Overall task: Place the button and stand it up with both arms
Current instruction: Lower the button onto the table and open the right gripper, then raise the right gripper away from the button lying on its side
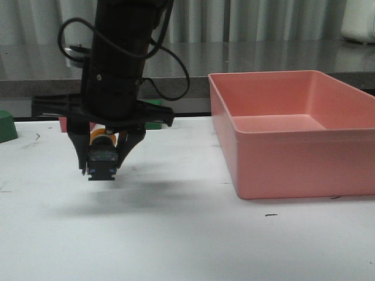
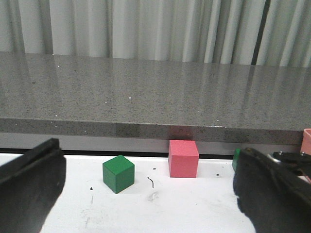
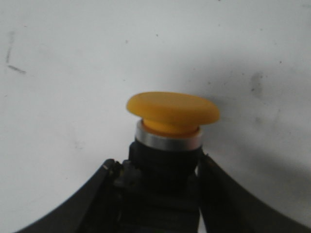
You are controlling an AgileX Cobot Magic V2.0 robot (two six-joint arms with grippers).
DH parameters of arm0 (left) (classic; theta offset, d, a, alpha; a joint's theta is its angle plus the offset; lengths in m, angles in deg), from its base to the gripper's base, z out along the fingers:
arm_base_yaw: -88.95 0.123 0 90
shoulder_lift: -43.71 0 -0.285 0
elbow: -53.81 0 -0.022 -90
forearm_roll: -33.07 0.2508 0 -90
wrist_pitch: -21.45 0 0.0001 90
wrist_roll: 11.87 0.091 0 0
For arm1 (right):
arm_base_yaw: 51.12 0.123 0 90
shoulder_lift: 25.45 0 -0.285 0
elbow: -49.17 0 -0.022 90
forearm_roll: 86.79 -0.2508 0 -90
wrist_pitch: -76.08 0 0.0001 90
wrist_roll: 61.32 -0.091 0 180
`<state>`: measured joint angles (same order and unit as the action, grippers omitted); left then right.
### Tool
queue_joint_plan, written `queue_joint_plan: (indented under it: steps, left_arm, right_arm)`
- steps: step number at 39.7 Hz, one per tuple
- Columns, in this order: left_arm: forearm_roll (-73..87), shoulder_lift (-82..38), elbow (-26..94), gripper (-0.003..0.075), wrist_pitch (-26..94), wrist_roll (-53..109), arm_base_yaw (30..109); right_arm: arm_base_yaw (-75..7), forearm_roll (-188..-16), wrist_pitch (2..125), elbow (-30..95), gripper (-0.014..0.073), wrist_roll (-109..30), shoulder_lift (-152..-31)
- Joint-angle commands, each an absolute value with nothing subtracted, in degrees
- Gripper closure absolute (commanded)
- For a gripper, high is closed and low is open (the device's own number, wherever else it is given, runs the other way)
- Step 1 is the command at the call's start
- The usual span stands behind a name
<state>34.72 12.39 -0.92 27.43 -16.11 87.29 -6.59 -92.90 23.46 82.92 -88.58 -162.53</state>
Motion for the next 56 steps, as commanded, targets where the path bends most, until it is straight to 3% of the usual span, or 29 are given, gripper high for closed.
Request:
queue_joint_plan:
  steps: [1, 18, 28, 33, 38, 44, 50, 56]
  left_arm:
    - [34.8, 11.7, 1.1, 0.0049, 23.3, -16.2, 87.0]
    - [34.8, 11.7, 1.1, 0.0049, 23.3, -16.2, 87.0]
    - [34.8, 11.7, 1.1, 0.0049, 23.3, -16.2, 87.0]
    - [34.8, 11.7, 1.1, 0.0049, 23.3, -16.2, 87.0]
    - [34.8, 11.7, 1.1, 0.0049, 23.3, -16.2, 87.0]
    - [34.8, 11.7, 1.1, 0.0049, 23.3, -16.2, 87.0]
    - [34.8, 11.7, 1.1, 0.0049, 23.3, -16.2, 87.0]
    - [34.8, 11.7, 1.1, 0.0049, 23.3, -16.2, 87.0]
  right_arm:
    - [-6.9, -91.1, 25.4, 84.9, 0.0314, -93.2, -160.2]
    - [-6.9, -90.8, 25.2, 84.9, 0.0305, -97.5, -162.9]
    - [-6.9, -90.8, 24.6, 84.9, 0.0104, -97.5, -162.6]
    - [-6.9, -90.8, 25.1, 84.9, 0.0097, -97.5, -161.1]
    - [-6.9, -90.8, 24.7, 84.9, 0.0172, -97.5, -158.5]
    - [-6.9, -89.6, 24.0, 84.9, 0.0378, -97.3, -155.1]
    - [-6.9, -89.1, 23.9, 84.9, 0.0532, -95.0, -151.8]
    - [-6.9, -89.1, 22.1, 84.9, 0.0611, -91.8, -149.6]
